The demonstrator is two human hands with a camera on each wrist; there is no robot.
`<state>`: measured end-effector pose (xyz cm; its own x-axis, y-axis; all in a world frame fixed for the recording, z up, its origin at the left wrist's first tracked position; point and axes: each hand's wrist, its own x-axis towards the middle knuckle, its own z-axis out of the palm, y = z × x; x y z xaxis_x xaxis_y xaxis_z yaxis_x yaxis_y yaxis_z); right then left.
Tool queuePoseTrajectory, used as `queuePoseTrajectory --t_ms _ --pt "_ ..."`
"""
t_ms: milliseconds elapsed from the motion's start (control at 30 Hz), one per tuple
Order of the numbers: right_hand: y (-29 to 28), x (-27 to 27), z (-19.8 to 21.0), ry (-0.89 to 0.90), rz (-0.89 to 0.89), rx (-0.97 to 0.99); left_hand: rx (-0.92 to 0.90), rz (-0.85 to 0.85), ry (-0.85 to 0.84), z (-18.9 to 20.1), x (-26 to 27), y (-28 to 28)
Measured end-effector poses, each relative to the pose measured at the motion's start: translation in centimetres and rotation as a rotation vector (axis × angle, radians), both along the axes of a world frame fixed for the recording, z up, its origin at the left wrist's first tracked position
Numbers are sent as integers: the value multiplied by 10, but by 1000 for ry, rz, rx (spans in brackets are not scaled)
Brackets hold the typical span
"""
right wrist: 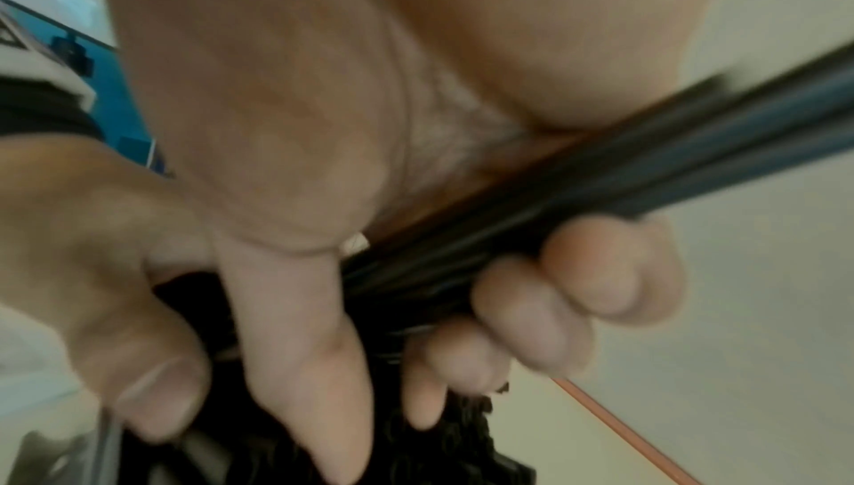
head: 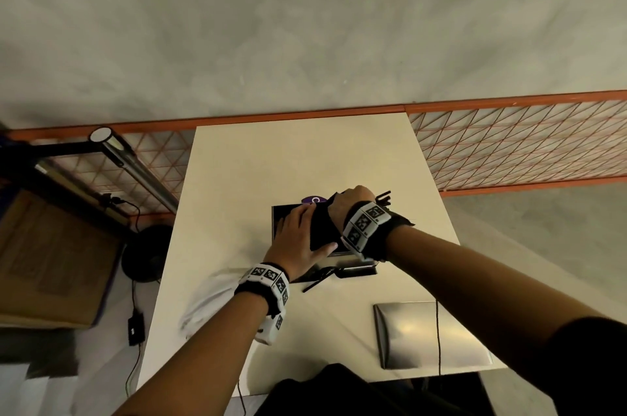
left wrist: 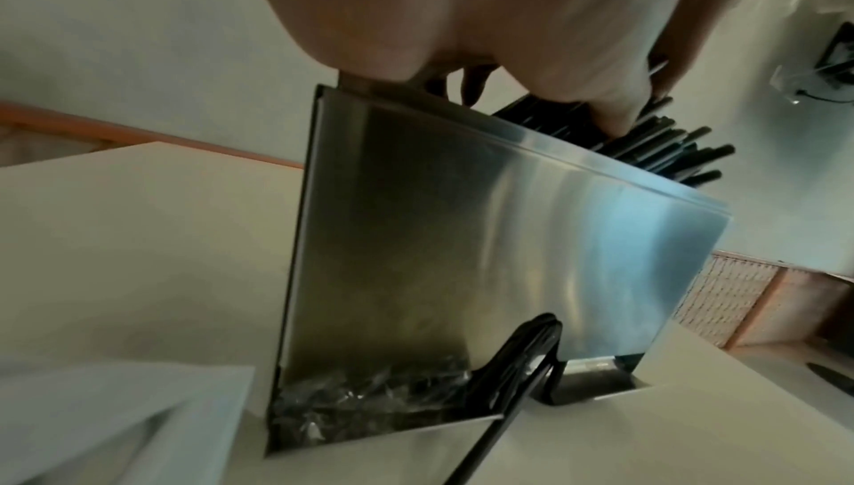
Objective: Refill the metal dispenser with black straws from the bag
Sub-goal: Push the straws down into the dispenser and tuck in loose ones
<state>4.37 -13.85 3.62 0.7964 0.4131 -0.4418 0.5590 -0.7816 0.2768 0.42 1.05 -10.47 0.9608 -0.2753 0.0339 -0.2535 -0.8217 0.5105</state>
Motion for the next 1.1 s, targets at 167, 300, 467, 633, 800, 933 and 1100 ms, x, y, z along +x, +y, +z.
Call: queuePoseTrajectory --t_ms 167,300,467,633,800,933,1100 --pt "-9 15 6 47 38 141 0 -17 33 3 2 -1" --pt "-37 35 9 181 -157 474 83 -40 34 6 0 -3" --pt "-75 25 -33 -194 -657 946 155 -84 -1 5 -2 -1" --pt "-65 -3 -72 -135 -721 978 223 -119 27 6 -2 -2" --pt "-61 -1 -74 -112 -743 1148 289 -125 -41 5 0 -5" --pt "-78 3 -76 -138 -826 1210 392 -149 26 13 13 -15" --pt "-96 -5 -76 -163 -890 1252 457 -194 119 19 27 -21"
